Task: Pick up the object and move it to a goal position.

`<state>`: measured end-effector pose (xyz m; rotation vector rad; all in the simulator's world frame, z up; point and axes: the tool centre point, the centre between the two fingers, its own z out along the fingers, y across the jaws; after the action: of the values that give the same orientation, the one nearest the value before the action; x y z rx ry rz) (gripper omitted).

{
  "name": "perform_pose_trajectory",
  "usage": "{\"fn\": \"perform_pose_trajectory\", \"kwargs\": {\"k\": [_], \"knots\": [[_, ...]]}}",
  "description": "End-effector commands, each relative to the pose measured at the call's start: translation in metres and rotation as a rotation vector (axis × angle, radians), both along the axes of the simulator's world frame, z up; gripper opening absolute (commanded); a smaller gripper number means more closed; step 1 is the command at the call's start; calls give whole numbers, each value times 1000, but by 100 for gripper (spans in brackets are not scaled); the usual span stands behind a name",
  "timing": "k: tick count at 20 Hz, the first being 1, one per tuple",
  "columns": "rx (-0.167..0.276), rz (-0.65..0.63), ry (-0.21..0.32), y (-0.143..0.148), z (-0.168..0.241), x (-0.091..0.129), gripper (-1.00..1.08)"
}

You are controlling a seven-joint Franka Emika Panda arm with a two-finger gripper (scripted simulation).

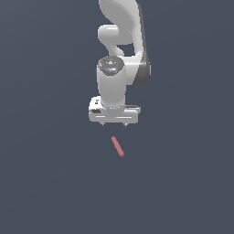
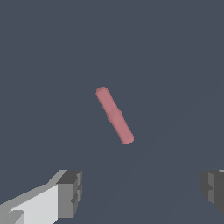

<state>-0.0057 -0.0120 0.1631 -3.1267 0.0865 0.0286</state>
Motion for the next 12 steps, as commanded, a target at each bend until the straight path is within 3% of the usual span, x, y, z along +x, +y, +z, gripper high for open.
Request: {"fn": "perform_pose_trajectory", "kwargs": {"k": [1, 12], "knots": [[0, 0, 0, 0, 0, 0, 100], [34, 27, -12, 33, 2, 0, 100]]}}
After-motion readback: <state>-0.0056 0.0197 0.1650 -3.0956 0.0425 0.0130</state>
